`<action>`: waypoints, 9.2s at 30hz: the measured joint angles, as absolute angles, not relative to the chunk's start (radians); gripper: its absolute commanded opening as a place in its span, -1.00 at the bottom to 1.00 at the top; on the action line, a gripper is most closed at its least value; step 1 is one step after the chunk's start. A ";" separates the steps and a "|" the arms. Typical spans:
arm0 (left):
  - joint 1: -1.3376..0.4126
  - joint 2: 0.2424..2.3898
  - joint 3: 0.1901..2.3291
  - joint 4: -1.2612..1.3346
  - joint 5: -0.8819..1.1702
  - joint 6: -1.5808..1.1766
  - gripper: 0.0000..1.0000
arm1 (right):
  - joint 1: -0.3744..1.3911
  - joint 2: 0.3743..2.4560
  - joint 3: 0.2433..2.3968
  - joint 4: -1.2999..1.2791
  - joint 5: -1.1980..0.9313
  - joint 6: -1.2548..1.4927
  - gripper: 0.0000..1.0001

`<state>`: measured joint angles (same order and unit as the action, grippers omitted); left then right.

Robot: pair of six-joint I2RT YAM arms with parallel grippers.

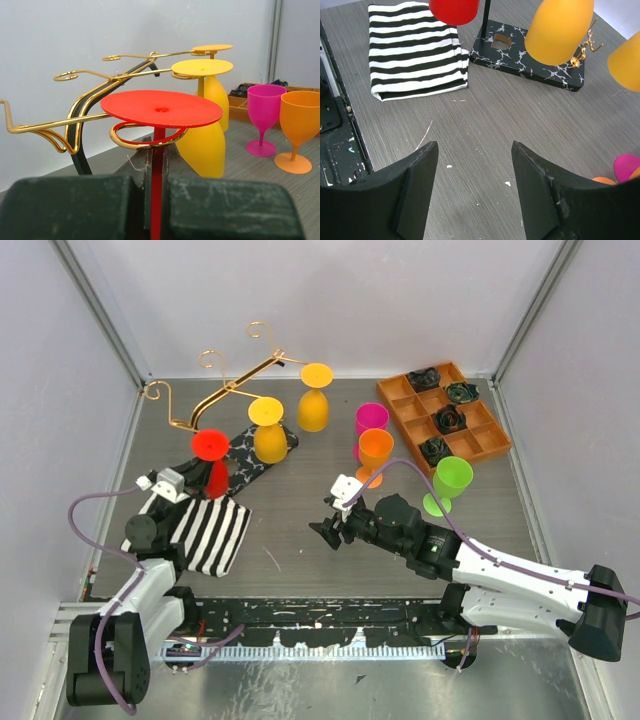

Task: Place the wine glass upside down on the wine glass rack
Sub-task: Turn the wine glass upside down at the wine rack, then adjust the wine rack at the center of the board.

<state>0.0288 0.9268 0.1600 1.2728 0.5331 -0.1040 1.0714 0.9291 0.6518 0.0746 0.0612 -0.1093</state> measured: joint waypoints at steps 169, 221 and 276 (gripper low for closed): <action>-0.484 1.312 0.442 0.453 -0.201 -1.008 0.67 | 1.071 1.007 1.205 -0.714 0.377 0.508 1.00; -0.474 0.448 0.602 -0.794 -0.303 -0.925 0.93 | 0.929 2.100 2.321 -0.854 0.539 0.406 -0.33; -0.474 0.418 0.602 -0.858 -0.266 -0.924 0.91 | 0.751 2.152 2.321 -0.640 0.021 -0.346 -0.76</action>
<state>-0.4736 0.4183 0.6022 -0.8577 -0.2657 -0.9237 0.7506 2.1525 2.3207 -0.6403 0.0212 -0.3458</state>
